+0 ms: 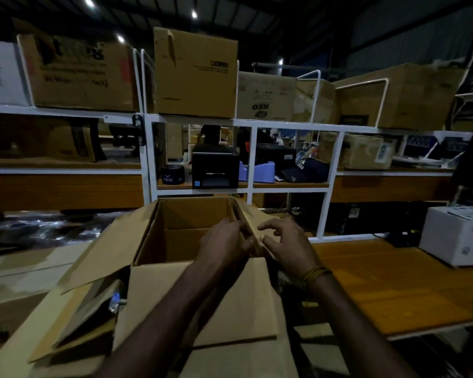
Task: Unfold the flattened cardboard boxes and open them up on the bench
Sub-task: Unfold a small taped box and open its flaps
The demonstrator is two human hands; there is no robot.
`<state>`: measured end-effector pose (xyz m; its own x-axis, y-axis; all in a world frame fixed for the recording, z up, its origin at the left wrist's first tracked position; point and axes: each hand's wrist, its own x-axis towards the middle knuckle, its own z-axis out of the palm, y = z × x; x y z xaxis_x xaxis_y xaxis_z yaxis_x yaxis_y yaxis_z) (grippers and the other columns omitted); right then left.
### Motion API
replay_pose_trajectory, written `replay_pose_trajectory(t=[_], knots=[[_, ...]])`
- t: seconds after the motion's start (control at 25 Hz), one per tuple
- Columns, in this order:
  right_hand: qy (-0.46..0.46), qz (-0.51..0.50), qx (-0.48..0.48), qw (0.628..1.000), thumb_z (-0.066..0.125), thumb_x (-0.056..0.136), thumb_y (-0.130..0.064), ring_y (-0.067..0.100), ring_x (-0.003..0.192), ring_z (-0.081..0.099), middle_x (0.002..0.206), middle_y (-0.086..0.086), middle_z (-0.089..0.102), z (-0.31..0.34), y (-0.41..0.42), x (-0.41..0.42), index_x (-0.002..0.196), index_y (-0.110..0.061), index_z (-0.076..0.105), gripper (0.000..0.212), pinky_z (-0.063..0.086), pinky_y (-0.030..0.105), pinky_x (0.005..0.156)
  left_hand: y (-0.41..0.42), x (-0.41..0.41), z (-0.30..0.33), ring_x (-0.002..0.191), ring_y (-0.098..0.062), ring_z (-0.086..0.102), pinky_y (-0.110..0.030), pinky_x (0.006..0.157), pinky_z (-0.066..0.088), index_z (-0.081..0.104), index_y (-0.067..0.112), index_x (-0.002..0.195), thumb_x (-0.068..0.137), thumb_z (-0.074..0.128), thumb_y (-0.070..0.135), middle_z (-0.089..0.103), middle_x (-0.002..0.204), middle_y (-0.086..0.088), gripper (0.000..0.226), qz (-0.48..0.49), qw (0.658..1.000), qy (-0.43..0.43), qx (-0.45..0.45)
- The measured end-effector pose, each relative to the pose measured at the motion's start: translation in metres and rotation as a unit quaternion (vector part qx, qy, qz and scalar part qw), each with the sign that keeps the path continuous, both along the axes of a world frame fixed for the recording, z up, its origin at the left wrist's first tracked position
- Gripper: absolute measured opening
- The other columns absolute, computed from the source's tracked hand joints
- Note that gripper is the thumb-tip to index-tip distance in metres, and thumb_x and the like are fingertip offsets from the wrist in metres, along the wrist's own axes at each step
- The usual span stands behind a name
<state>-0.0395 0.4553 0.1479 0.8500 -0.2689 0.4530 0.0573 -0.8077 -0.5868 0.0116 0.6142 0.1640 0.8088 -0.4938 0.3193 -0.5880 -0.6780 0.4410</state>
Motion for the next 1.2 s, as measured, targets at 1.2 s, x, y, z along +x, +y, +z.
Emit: replay_pose_trajectory(t=[1.2], knots=[[0.126,-0.175,0.081,0.973,0.059,0.098,-0.026,0.027,0.116,0.052,0.14,0.005,0.036,-0.142,-0.416,-0.22,0.132,-0.03,0.051,0.035,0.049,0.04,0.089,-0.447,-0.143,-0.157,0.112,-0.019,0.057,-0.035,0.088,0.051,0.052,0.03,0.136,0.094,0.062,0.037,0.054,0.132,-0.002,0.043,-0.167,0.983,0.068,-0.018]])
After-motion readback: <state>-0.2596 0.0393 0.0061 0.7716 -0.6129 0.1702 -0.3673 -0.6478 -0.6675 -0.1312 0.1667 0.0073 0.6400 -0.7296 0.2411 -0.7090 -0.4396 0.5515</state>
